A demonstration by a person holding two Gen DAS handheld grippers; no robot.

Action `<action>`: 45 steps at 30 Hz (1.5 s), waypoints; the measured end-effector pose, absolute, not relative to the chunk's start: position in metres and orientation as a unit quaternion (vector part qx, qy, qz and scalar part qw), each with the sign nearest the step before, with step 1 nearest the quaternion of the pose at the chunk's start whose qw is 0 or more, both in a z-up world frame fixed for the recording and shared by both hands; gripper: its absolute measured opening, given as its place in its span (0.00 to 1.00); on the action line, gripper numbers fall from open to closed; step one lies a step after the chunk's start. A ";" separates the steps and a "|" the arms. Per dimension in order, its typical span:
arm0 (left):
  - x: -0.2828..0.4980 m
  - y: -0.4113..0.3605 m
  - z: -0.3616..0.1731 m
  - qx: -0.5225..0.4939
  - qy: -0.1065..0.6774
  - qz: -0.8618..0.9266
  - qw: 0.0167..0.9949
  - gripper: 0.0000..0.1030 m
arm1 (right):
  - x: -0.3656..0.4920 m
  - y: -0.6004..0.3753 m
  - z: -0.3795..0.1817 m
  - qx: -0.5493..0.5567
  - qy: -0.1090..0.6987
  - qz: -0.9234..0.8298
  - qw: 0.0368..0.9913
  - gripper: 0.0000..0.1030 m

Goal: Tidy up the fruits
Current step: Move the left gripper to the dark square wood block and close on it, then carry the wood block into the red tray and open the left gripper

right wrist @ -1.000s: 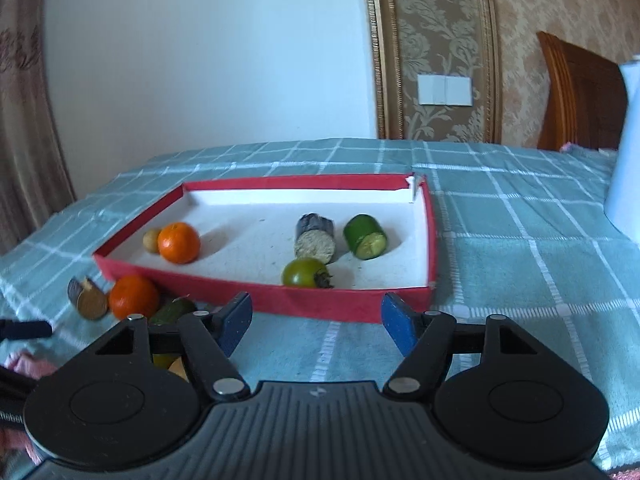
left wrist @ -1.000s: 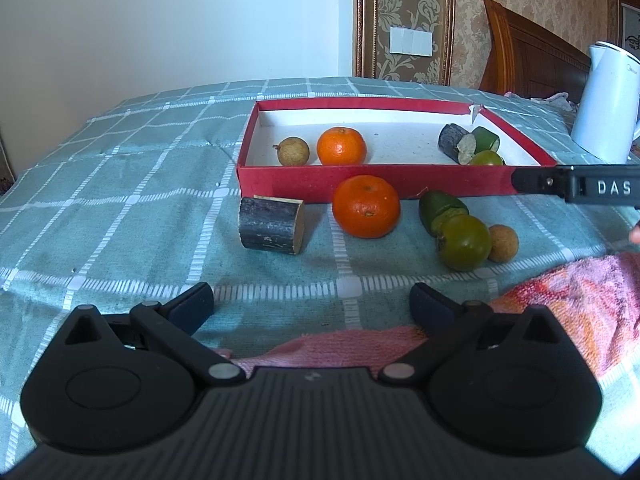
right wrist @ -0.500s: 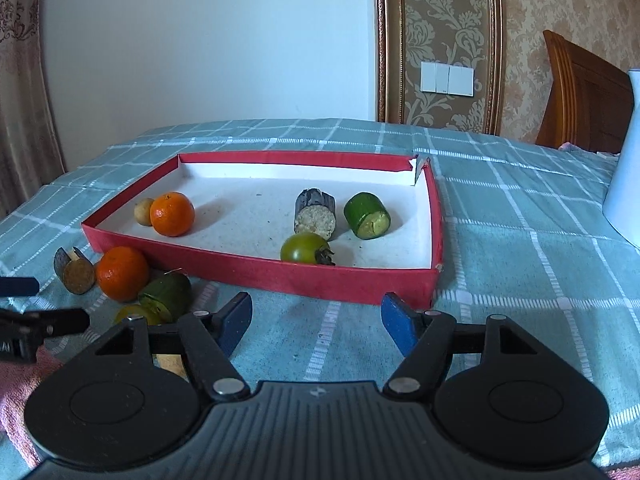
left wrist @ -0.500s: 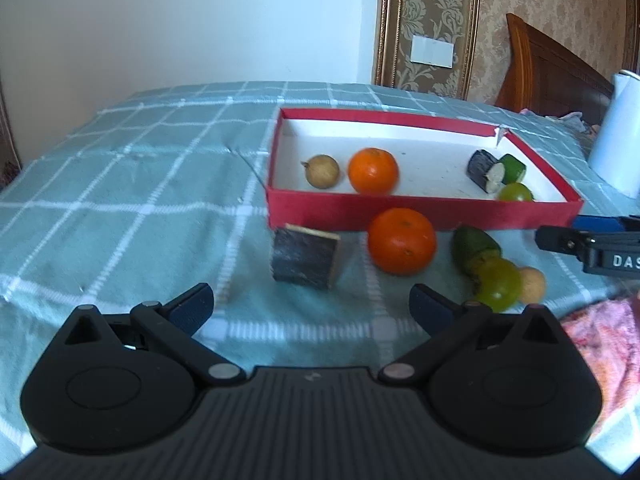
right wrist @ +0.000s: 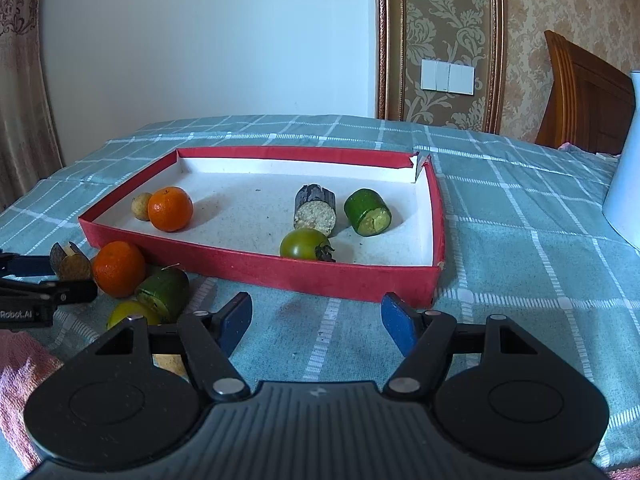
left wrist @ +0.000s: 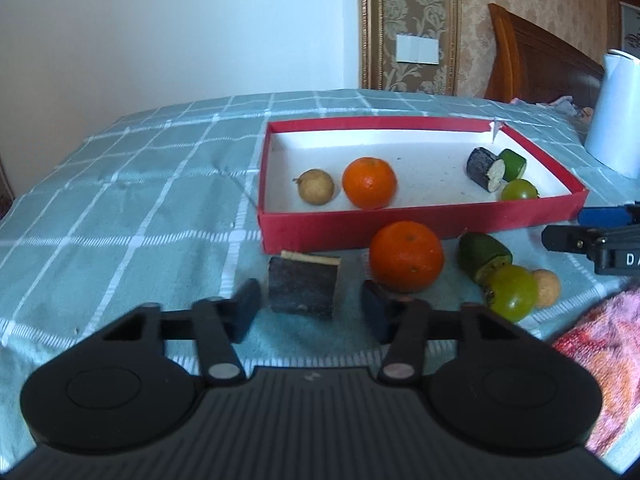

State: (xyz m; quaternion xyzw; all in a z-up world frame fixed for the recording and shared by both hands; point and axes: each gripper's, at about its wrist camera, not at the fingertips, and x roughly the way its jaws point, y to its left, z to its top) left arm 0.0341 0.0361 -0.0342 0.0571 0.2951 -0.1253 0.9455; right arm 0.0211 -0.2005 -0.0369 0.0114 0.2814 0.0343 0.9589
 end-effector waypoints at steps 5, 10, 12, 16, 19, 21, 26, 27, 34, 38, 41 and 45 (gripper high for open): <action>0.036 0.038 -0.035 0.046 0.296 -0.131 0.945 0.39 | 0.021 -0.200 -0.038 0.010 0.281 0.033 0.959 0.69; 0.035 0.036 -0.034 0.049 0.295 -0.117 0.947 0.31 | 0.022 -0.200 -0.038 0.010 0.280 0.033 0.959 0.69; 0.035 0.035 -0.033 0.051 0.297 -0.109 0.947 0.29 | 0.022 -0.200 -0.038 0.010 0.282 0.033 0.959 0.69; 0.035 0.033 -0.031 0.053 0.302 -0.099 0.947 0.29 | 0.022 -0.201 -0.038 0.010 0.284 0.032 0.958 0.69; 0.034 0.032 -0.029 0.058 0.303 -0.087 0.947 0.29 | 0.022 -0.201 -0.038 0.010 0.283 0.032 0.958 0.69; 0.033 0.032 -0.027 0.061 0.302 -0.078 0.948 0.29 | 0.022 -0.200 -0.039 0.010 0.284 0.031 0.958 0.69; 0.026 0.033 -0.016 0.067 0.285 -0.070 0.954 0.29 | 0.023 -0.200 -0.039 0.008 0.284 0.030 0.958 0.69; 0.025 0.032 -0.014 0.069 0.281 -0.070 0.955 0.29 | 0.023 -0.200 -0.039 0.008 0.285 0.030 0.958 0.69; 0.025 0.027 -0.003 0.077 0.266 -0.075 0.958 0.29 | 0.022 -0.200 -0.041 0.008 0.286 0.028 0.958 0.69; 0.033 0.026 0.005 0.065 0.265 -0.084 0.958 0.29 | 0.023 -0.199 -0.041 0.007 0.286 0.027 0.958 0.69; 0.042 0.025 0.012 0.053 0.259 -0.090 0.960 0.29 | 0.024 -0.199 -0.041 0.007 0.288 0.026 0.957 0.69; 0.057 0.022 0.019 0.039 0.257 -0.098 0.961 0.29 | 0.024 -0.199 -0.041 0.006 0.288 0.027 0.957 0.69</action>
